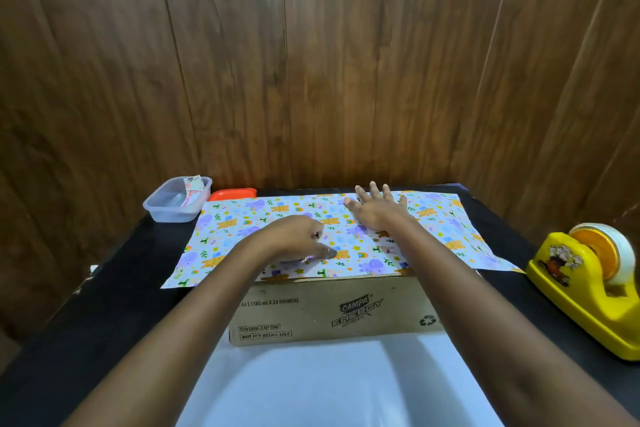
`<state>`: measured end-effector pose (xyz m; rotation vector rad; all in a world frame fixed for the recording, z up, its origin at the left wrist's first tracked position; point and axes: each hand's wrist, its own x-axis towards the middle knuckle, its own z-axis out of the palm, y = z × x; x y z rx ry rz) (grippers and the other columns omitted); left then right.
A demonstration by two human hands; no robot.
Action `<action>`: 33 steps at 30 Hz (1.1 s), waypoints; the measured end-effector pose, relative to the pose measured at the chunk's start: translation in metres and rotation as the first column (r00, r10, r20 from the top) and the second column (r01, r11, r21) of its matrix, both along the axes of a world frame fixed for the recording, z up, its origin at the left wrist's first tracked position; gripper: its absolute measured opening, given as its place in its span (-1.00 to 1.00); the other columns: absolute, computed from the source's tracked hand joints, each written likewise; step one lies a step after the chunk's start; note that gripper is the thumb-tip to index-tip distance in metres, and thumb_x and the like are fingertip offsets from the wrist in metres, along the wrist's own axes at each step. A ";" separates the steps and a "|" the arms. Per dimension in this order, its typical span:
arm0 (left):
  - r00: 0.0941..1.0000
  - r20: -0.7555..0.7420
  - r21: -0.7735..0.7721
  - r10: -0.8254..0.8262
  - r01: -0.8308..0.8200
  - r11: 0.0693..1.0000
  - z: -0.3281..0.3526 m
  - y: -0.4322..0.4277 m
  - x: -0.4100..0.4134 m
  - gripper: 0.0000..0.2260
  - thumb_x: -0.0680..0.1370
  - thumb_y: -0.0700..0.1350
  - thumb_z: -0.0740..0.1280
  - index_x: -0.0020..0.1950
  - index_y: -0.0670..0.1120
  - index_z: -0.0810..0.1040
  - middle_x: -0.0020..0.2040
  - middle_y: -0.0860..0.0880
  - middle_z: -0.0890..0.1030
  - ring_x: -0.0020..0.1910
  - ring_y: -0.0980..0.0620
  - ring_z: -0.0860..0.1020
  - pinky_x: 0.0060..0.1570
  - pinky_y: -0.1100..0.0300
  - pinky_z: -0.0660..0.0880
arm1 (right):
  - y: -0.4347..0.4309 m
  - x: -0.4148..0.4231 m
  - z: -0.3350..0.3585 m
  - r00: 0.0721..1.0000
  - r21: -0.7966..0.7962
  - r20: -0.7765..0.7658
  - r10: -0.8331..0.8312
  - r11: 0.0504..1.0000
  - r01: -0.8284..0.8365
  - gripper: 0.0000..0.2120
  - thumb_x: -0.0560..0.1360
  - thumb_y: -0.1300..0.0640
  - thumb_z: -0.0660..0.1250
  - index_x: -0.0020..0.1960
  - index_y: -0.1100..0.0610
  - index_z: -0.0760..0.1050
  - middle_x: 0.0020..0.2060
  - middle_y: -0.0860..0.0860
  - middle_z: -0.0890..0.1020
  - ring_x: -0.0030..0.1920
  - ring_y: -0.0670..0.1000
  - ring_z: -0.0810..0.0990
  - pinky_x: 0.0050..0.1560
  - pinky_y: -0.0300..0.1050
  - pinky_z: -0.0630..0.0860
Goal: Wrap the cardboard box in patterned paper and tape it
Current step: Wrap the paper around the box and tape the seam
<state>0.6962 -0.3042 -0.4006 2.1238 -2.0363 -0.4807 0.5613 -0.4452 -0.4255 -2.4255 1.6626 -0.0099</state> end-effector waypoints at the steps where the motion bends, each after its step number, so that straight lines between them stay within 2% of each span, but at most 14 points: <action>1: 0.998 0.063 -0.011 0.011 -0.010 1.000 0.003 -0.004 -0.005 -0.70 0.51 0.10 0.32 -0.18 -0.14 0.47 -0.29 -0.04 0.47 -0.31 0.01 0.41 -0.29 0.15 0.27 | 0.000 0.000 -0.001 1.000 0.005 0.005 0.001 1.000 -0.001 -0.42 0.60 -0.25 -0.16 0.55 -0.08 -0.15 0.54 -0.02 -0.21 0.53 0.08 -0.25 0.45 0.24 -0.22; 3: 0.958 0.283 -0.147 0.054 -0.013 0.989 0.004 -0.020 -0.014 -0.69 0.53 0.09 0.27 -0.01 -0.15 0.56 -0.05 -0.07 0.56 -0.06 -0.03 0.50 -0.16 0.13 0.36 | -0.001 0.001 -0.001 1.000 0.005 0.013 0.007 1.000 -0.007 -0.43 0.60 -0.24 -0.16 0.55 -0.09 -0.16 0.54 -0.04 -0.20 0.53 0.07 -0.25 0.46 0.24 -0.21; 5: 0.915 0.395 -0.257 0.080 0.026 0.966 -0.003 -0.039 -0.015 -0.62 0.58 0.10 0.19 0.25 -0.14 0.46 0.26 -0.09 0.41 0.25 -0.07 0.36 0.05 0.05 0.37 | -0.002 0.001 -0.002 1.000 -0.003 0.003 0.009 1.000 -0.009 -0.43 0.60 -0.24 -0.16 0.55 -0.10 -0.16 0.54 -0.05 -0.20 0.53 0.07 -0.25 0.45 0.24 -0.21; 8: 0.951 0.305 -0.088 0.051 -0.025 0.996 -0.020 -0.061 -0.001 -0.44 0.63 0.16 -0.03 0.52 -0.13 0.08 0.54 -0.09 0.04 0.51 -0.06 0.00 0.43 -0.03 0.06 | -0.002 -0.001 -0.003 1.000 -0.008 -0.004 0.018 1.000 -0.018 -0.45 0.60 -0.24 -0.16 0.54 -0.13 -0.17 0.54 -0.06 -0.20 0.53 0.07 -0.25 0.44 0.24 -0.21; 9: 0.964 0.254 -0.039 0.075 -0.067 0.997 -0.024 -0.065 0.006 -0.42 0.62 0.19 -0.08 0.55 -0.10 -0.03 0.56 -0.06 -0.06 0.53 -0.02 -0.10 0.47 -0.05 -0.08 | -0.003 -0.001 -0.003 1.000 -0.007 -0.006 0.022 1.000 -0.022 -0.46 0.60 -0.23 -0.16 0.54 -0.14 -0.17 0.54 -0.06 -0.20 0.53 0.07 -0.26 0.44 0.24 -0.22; 11: 0.964 0.214 -0.034 0.157 -0.153 0.988 -0.028 -0.066 0.020 -0.41 0.61 0.22 -0.12 0.55 -0.05 -0.10 0.56 -0.01 -0.13 0.53 0.00 -0.18 0.46 -0.08 -0.17 | -0.003 -0.001 -0.002 0.999 -0.005 -0.013 0.029 1.000 -0.029 -0.46 0.61 -0.23 -0.16 0.53 -0.16 -0.18 0.53 -0.06 -0.21 0.52 0.08 -0.27 0.43 0.25 -0.22; 15: 0.911 0.211 -0.082 0.355 -0.345 0.935 -0.032 -0.048 0.040 -0.36 0.59 0.27 -0.14 0.55 -0.08 -0.10 0.56 -0.03 -0.12 0.53 -0.04 -0.16 0.45 -0.10 -0.16 | -0.002 -0.002 -0.001 0.999 0.000 -0.003 0.037 0.999 -0.037 -0.47 0.61 -0.23 -0.16 0.53 -0.16 -0.17 0.53 -0.06 -0.21 0.52 0.08 -0.28 0.43 0.26 -0.24; 19: 0.811 0.185 -0.082 0.555 -0.550 0.831 -0.032 -0.029 0.044 -0.30 0.58 0.29 -0.13 0.55 -0.16 -0.10 0.56 -0.09 -0.13 0.53 -0.10 -0.16 0.45 -0.09 -0.17 | 0.001 -0.003 -0.001 0.999 0.000 -0.004 0.037 0.999 -0.037 -0.48 0.62 -0.21 -0.16 0.53 -0.15 -0.18 0.53 -0.06 -0.22 0.52 0.08 -0.28 0.44 0.25 -0.22; 23: 0.725 0.234 -0.050 0.648 -0.657 0.753 -0.027 -0.012 0.038 -0.25 0.57 0.30 -0.15 0.53 -0.24 -0.13 0.54 -0.21 -0.14 0.51 -0.18 -0.20 0.44 -0.08 -0.24 | 0.002 -0.002 0.000 0.999 0.002 -0.007 0.035 0.999 -0.035 -0.48 0.62 -0.20 -0.16 0.53 -0.15 -0.18 0.53 -0.05 -0.22 0.52 0.09 -0.28 0.43 0.26 -0.23; 24: 0.734 0.276 -0.062 0.620 -0.630 0.774 -0.028 -0.011 0.033 -0.25 0.57 0.30 -0.16 0.52 -0.25 -0.13 0.54 -0.21 -0.16 0.51 -0.15 -0.24 0.43 -0.08 -0.28 | 0.002 -0.002 0.000 0.999 0.002 -0.009 0.036 0.999 -0.036 -0.48 0.62 -0.20 -0.16 0.53 -0.16 -0.18 0.53 -0.05 -0.22 0.52 0.09 -0.28 0.43 0.26 -0.23; 26: 0.833 0.299 -0.084 0.466 -0.463 0.882 -0.032 -0.012 0.017 -0.31 0.59 0.25 -0.16 0.53 -0.23 -0.13 0.54 -0.15 -0.19 0.51 -0.07 -0.26 0.42 -0.05 -0.31 | 0.003 0.000 0.001 0.998 -0.001 -0.003 0.056 0.998 -0.056 -0.49 0.61 -0.22 -0.16 0.53 -0.18 -0.16 0.53 -0.07 -0.21 0.52 0.09 -0.28 0.43 0.27 -0.24; 29: 0.958 0.216 -0.074 0.186 -0.174 0.982 -0.038 -0.017 -0.010 -0.42 0.63 0.17 -0.13 0.55 -0.14 -0.11 0.55 -0.07 -0.17 0.52 -0.01 -0.21 0.45 0.02 -0.21 | 0.011 0.002 0.002 0.984 -0.004 -0.007 0.177 0.984 -0.177 -0.49 0.60 -0.25 -0.14 0.52 -0.22 -0.11 0.53 -0.13 -0.19 0.52 0.04 -0.26 0.42 0.27 -0.24; 31: 0.962 0.208 -0.074 0.174 -0.162 0.984 -0.037 -0.018 -0.010 -0.43 0.63 0.16 -0.12 0.55 -0.11 -0.12 0.55 -0.05 -0.17 0.52 -0.02 -0.20 0.46 0.04 -0.19 | 0.012 0.004 0.002 0.968 0.006 -0.012 0.251 0.968 -0.251 -0.49 0.59 -0.26 -0.12 0.51 -0.23 -0.09 0.53 -0.14 -0.17 0.53 -0.01 -0.25 0.42 0.24 -0.25; 33: 0.960 0.208 -0.068 0.186 -0.175 0.982 -0.038 -0.017 -0.010 -0.43 0.63 0.17 -0.13 0.55 -0.10 -0.12 0.55 -0.03 -0.18 0.52 -0.03 -0.21 0.46 0.04 -0.19 | 0.009 -0.009 0.002 0.981 0.000 -0.001 0.196 0.981 -0.196 -0.47 0.59 -0.26 -0.12 0.52 -0.19 -0.09 0.53 -0.12 -0.17 0.53 -0.01 -0.24 0.44 0.22 -0.23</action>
